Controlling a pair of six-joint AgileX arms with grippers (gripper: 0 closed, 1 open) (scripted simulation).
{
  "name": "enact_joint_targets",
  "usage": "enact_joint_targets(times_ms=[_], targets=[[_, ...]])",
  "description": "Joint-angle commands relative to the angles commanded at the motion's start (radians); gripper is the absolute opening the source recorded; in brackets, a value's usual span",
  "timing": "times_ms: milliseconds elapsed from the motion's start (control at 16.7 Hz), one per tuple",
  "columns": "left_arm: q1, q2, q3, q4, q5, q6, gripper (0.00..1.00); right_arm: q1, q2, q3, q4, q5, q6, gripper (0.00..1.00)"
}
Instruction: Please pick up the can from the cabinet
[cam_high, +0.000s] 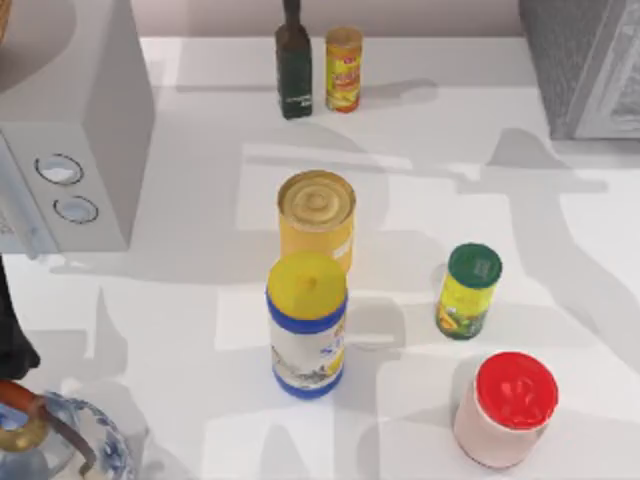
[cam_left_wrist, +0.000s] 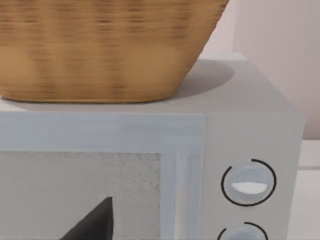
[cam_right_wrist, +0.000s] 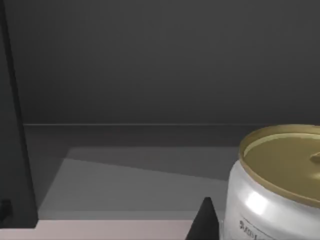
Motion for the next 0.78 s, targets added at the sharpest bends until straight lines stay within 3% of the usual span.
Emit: enact_joint_targets(times_ms=[360,780], targets=[[0.0,0.0,0.0,0.0,0.0,0.0,1.0,-0.063,-0.151,-0.209,0.069,-0.075,-0.003,0.0],[0.0,0.0,0.0,0.0,0.0,0.0,1.0,-0.263,-0.543,-0.769,0.274,-0.285,-0.008,0.0]])
